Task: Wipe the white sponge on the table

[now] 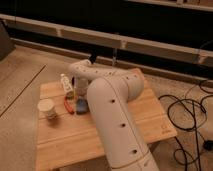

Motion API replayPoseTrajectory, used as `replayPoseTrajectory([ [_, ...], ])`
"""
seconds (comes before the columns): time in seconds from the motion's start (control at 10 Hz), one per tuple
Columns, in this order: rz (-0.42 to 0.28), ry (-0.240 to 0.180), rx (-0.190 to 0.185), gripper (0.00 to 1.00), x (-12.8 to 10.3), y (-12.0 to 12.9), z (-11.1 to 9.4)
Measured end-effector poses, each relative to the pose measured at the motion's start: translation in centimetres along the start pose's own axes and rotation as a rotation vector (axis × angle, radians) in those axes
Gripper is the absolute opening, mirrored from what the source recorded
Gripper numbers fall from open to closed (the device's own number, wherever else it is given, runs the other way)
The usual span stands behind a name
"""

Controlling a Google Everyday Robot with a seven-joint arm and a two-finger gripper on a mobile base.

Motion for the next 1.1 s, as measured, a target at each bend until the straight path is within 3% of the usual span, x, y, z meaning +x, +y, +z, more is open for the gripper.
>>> replayPoseTrajectory([
  [0.2, -0.043, -0.026, 0.002, 0.05, -0.1, 2.3, -0.7],
  [0.3, -0.062, -0.025, -0.002, 0.00, 0.4, 3.3, -0.6],
  [0.9, -0.162, 0.029, 0.015, 0.00, 3.4, 6.7, 2.0],
  [1.1, -0.175, 0.006, 0.012, 0.00, 4.1, 6.5, 1.1],
])
